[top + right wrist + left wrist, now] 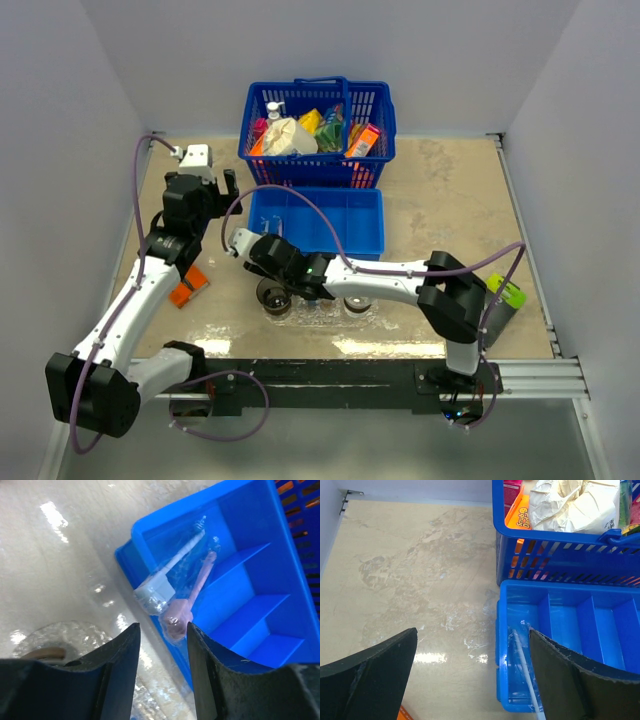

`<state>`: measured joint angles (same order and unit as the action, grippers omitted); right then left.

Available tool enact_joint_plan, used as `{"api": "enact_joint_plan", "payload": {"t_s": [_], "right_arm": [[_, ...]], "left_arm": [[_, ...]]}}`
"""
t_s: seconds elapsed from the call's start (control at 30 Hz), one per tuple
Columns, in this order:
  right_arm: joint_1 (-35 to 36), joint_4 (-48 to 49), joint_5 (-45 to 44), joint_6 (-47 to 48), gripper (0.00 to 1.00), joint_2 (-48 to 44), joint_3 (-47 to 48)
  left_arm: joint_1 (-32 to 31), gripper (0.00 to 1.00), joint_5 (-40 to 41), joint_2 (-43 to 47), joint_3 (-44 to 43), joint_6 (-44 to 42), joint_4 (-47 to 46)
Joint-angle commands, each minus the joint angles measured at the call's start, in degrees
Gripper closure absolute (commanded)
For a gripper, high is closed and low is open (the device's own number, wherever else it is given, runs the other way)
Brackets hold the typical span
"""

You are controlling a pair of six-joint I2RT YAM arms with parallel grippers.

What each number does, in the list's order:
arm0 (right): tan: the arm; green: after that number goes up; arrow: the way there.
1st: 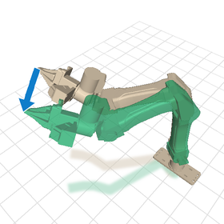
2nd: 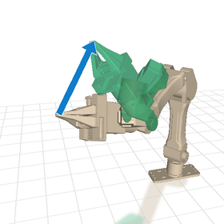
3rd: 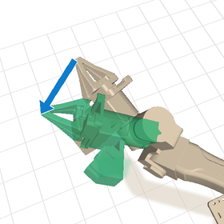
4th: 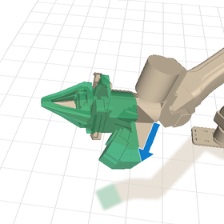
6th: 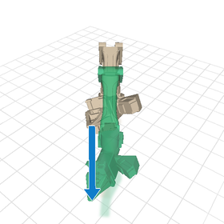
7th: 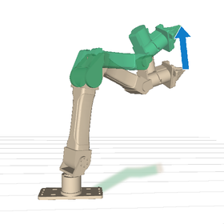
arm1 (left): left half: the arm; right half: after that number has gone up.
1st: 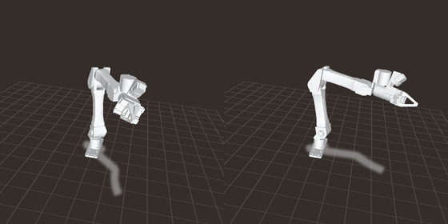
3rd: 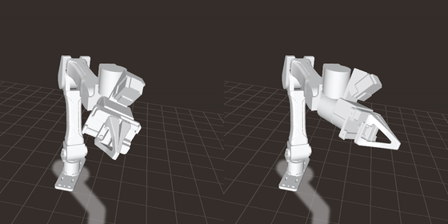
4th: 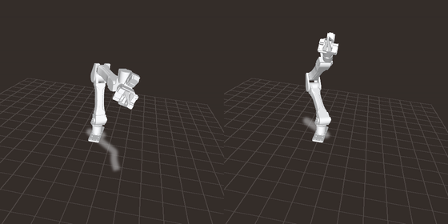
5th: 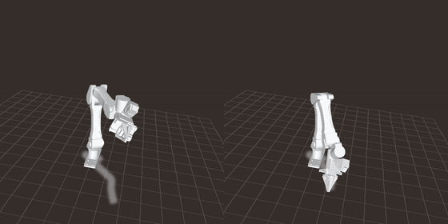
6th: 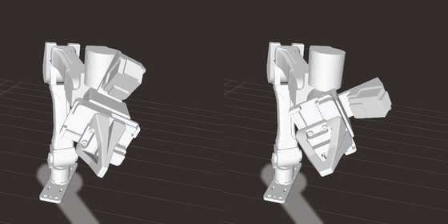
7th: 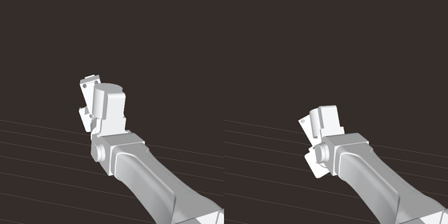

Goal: Prepare toiletry sets of a toothbrush and toothpaste on the tray

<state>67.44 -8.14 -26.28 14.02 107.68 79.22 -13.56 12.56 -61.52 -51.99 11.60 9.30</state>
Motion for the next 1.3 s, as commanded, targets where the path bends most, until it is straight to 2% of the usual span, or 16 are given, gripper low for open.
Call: {"api": "enact_joint_plan", "payload": {"t_s": [0.0,0.23,0.5,1.1,1.27], "right_arm": [[0.06,1.64,-2.37,1.62,0.54,0.25,0.41],[0.06,3.48,-4.56,1.89,0.54,1.22,0.23],[-0.03,4.54,-5.62,3.12,0.58,3.33,0.85],[-0.38,5.33,-6.94,3.38,0.83,0.96,-1.08],[-0.38,5.6,-6.94,3.03,0.84,-2.29,-2.49]], "left_arm": [[0.03,0.03,0.98,-0.09,-2.33,1.15,-0.69],[0.03,0.03,0.36,-0.27,-2.24,1.06,-0.77],[0.03,0.03,0.27,-0.18,-2.24,0.8,-0.95],[0.03,0.03,0.01,-0.36,-2.24,0.53,-1.04],[0.03,0.03,0.01,-0.53,-2.15,0.53,-1.04]]}}
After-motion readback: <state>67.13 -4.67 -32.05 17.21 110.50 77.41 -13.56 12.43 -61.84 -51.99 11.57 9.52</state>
